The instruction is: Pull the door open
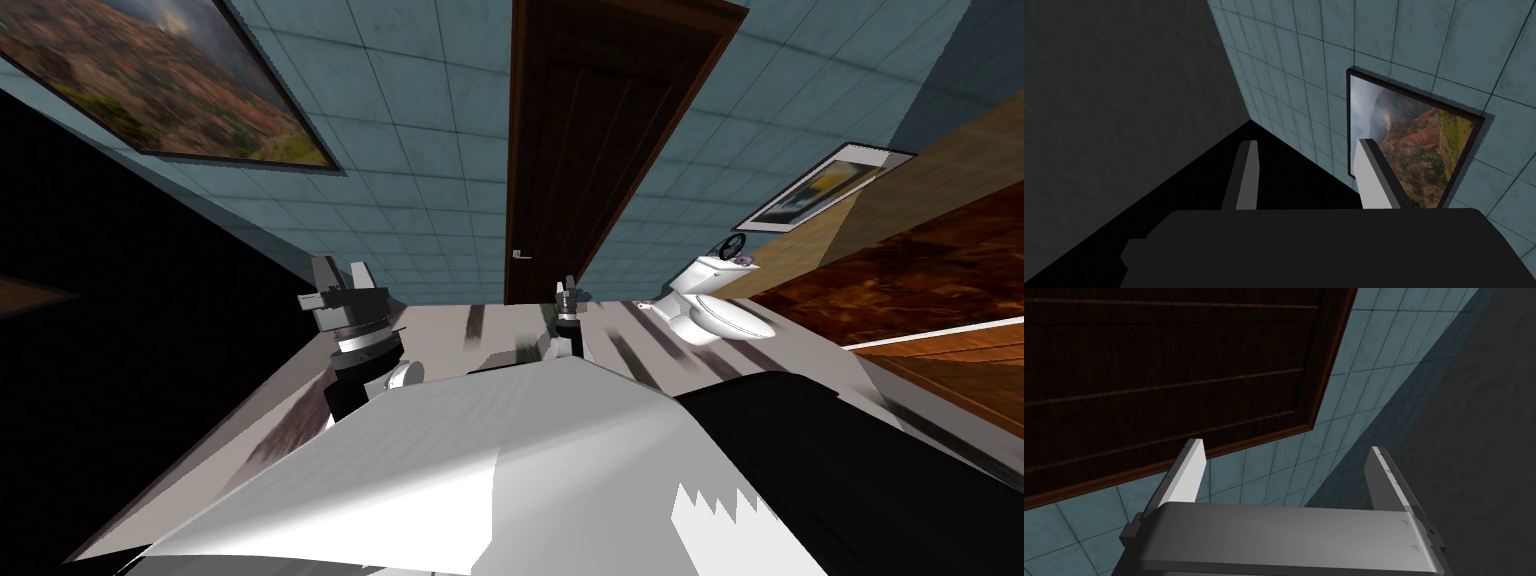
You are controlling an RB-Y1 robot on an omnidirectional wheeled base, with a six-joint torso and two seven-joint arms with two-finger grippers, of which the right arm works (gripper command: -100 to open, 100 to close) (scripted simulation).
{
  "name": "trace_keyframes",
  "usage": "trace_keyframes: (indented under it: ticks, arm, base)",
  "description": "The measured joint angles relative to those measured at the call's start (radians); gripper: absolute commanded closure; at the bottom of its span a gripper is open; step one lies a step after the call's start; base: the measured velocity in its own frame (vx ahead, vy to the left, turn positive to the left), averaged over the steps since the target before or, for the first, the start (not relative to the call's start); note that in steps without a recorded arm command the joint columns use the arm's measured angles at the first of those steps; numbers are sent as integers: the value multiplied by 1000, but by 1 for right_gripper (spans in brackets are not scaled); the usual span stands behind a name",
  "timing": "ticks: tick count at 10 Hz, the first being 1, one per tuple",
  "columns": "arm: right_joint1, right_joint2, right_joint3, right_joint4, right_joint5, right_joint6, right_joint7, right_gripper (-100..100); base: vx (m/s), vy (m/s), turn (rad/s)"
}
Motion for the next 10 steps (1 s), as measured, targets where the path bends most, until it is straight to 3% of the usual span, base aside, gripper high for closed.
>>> trace_keyframes:
  ticks: [5, 10]
  arm:
    - [-70, -25, -9, 166, -16, -24, -17, -100]
    - [-124, -36, -9, 294, -28, -33, -25, -100]
  base:
    - [103, 4, 30]
    - [79, -2, 23]
